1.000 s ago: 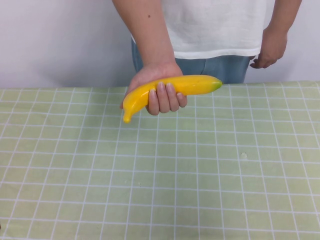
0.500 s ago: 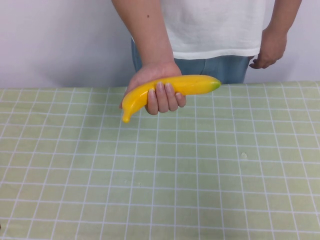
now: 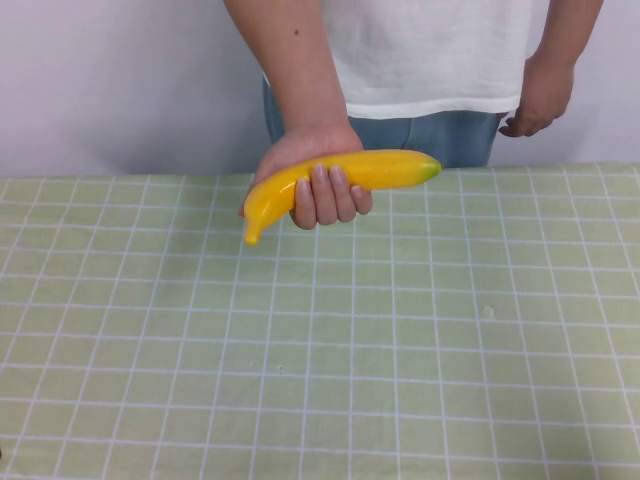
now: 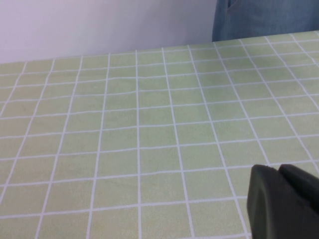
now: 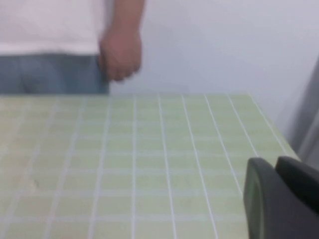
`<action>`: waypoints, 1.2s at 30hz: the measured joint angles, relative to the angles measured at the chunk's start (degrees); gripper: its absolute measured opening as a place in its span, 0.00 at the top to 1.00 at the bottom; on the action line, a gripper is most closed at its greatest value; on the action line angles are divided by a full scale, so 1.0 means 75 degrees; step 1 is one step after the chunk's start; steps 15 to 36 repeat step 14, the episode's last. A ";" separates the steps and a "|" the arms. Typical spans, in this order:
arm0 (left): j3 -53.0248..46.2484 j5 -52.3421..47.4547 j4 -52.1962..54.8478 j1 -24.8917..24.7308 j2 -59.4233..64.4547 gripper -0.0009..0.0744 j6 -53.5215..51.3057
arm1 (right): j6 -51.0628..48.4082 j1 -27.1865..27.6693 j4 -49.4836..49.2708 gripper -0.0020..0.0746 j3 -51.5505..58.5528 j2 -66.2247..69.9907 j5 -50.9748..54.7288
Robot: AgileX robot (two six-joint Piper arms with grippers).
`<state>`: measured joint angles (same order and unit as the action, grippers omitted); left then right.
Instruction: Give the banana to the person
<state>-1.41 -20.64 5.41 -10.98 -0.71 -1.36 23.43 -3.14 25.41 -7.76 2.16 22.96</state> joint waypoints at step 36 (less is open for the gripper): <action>0.0000 0.0000 0.0013 0.0000 0.0000 0.99 0.0000 | 0.0070 0.0130 0.0051 0.98 0.1214 -0.0384 0.0057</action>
